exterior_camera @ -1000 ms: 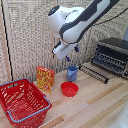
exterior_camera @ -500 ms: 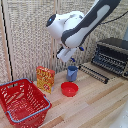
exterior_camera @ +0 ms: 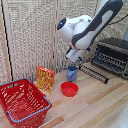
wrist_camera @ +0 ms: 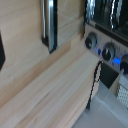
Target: Extend the gripper towards the oven tray handle. Grasp the handle and carefully pull the tray out of the oven. Move the gripper above the red bowl. Grab the red bowl gently. Lift the bowl and place it onto the oven tray.
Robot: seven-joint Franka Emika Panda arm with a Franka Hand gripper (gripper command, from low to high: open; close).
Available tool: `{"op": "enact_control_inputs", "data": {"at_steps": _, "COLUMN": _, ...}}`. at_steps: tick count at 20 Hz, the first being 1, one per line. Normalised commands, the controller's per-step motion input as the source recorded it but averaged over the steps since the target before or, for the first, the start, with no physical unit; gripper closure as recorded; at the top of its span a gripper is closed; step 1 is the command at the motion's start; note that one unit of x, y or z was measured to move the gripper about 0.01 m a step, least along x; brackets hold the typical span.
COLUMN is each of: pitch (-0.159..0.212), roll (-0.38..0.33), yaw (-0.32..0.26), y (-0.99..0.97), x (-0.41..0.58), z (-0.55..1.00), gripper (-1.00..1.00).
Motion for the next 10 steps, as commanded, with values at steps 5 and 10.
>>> {"op": "enact_control_inputs", "data": {"at_steps": 5, "pitch": 0.042, "roll": -0.164, "yaw": 0.078, "y": -0.26, "x": 0.716, "z": -0.33, "gripper": -1.00}}
{"op": "enact_control_inputs", "data": {"at_steps": 10, "pitch": 0.014, "roll": -0.190, "yaw": -0.036, "y": -0.29, "x": 0.306, "z": 0.01, "gripper": -1.00}}
